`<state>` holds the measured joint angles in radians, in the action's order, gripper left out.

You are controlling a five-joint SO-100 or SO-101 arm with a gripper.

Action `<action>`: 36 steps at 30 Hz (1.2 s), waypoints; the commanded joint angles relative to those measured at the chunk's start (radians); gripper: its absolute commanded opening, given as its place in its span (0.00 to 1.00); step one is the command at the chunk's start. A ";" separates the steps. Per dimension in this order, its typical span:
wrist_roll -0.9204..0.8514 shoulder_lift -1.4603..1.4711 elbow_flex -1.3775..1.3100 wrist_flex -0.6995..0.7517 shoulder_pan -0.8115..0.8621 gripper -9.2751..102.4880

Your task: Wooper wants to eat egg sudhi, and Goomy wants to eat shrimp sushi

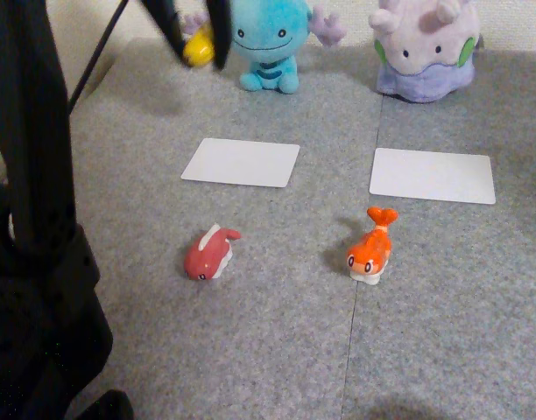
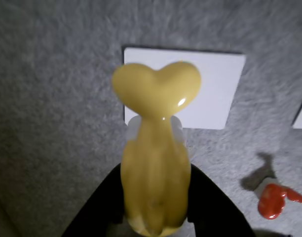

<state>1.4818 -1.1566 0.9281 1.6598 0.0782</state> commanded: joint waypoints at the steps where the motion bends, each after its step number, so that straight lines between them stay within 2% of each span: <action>1: -0.006 -0.008 0.031 -0.063 0.031 0.11; 13: -0.037 0.235 0.087 -0.219 0.081 0.11; 23: -0.037 0.290 0.087 -0.235 0.072 0.12; 33: -0.063 0.290 0.078 -0.215 0.063 0.44; 36: -0.066 0.281 0.075 -0.210 0.063 0.50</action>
<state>1.4174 -0.8621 1.0155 1.4389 0.1534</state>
